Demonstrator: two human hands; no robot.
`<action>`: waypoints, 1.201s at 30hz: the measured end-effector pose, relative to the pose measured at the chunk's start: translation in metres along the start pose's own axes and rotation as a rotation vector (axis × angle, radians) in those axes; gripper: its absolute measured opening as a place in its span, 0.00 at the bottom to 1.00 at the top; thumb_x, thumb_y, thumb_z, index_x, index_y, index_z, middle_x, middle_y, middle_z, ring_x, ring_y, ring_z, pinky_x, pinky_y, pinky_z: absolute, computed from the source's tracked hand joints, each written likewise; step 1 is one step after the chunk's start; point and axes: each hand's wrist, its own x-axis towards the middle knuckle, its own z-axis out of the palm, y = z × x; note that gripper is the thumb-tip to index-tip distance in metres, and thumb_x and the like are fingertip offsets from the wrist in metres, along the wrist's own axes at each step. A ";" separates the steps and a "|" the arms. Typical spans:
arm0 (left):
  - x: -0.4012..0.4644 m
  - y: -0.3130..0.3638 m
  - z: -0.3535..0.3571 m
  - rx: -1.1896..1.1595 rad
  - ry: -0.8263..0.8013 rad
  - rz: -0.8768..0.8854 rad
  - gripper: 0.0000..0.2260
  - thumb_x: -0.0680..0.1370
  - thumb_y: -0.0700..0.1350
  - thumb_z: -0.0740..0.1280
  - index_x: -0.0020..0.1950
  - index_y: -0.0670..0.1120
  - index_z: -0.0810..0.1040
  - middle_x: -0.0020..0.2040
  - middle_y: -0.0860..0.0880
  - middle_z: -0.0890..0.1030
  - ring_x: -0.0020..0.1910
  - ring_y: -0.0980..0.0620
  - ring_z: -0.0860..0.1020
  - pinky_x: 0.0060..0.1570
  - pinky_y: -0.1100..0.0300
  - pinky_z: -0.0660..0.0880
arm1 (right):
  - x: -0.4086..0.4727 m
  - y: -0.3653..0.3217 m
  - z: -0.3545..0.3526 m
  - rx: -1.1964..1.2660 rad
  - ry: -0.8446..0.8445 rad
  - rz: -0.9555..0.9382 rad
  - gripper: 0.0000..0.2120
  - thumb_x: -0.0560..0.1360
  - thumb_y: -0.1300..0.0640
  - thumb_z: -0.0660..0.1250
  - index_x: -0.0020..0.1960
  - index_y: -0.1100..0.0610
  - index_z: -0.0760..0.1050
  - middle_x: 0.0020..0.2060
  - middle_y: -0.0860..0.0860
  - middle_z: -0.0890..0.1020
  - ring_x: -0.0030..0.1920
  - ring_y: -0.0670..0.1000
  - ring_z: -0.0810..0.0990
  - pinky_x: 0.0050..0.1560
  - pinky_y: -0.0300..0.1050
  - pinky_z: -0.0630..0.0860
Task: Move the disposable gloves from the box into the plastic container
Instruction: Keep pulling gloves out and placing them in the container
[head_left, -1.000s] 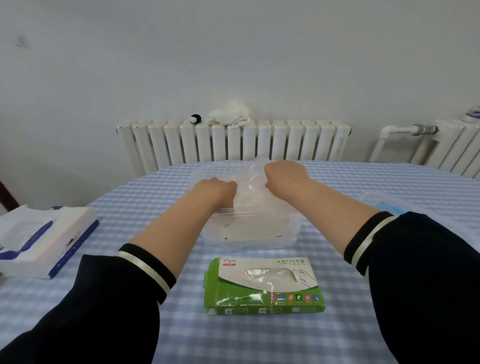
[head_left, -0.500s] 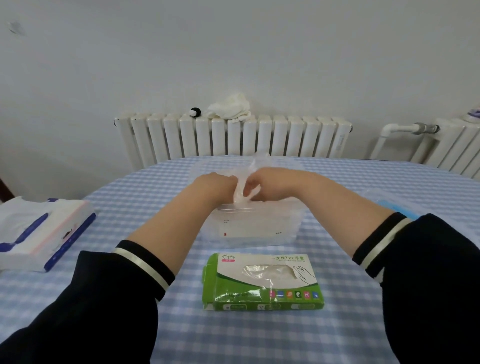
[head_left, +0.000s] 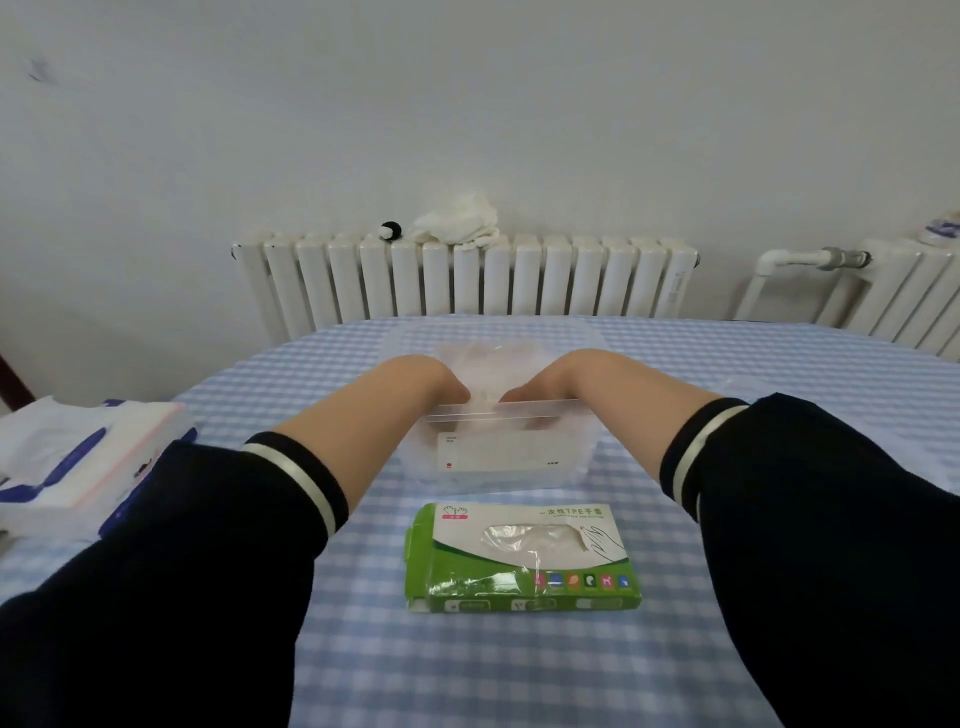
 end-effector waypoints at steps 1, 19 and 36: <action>-0.002 0.001 -0.001 -0.031 -0.009 -0.024 0.22 0.83 0.53 0.60 0.73 0.43 0.67 0.71 0.43 0.70 0.69 0.44 0.69 0.63 0.54 0.65 | -0.002 -0.001 0.000 -0.045 -0.004 0.008 0.20 0.84 0.55 0.53 0.75 0.52 0.59 0.69 0.53 0.69 0.57 0.53 0.69 0.55 0.45 0.64; -0.032 -0.010 -0.036 0.348 0.248 0.237 0.15 0.78 0.48 0.69 0.62 0.44 0.78 0.58 0.48 0.80 0.55 0.46 0.78 0.55 0.55 0.75 | -0.070 0.028 -0.011 0.063 0.828 -0.069 0.07 0.79 0.50 0.63 0.52 0.52 0.77 0.50 0.47 0.80 0.49 0.48 0.76 0.47 0.42 0.70; -0.088 -0.015 0.100 -0.279 0.116 0.645 0.35 0.69 0.63 0.73 0.72 0.58 0.63 0.67 0.60 0.69 0.65 0.60 0.68 0.66 0.58 0.68 | -0.048 0.007 0.127 0.100 0.466 -0.464 0.21 0.78 0.59 0.65 0.67 0.40 0.74 0.72 0.46 0.66 0.68 0.47 0.67 0.63 0.39 0.66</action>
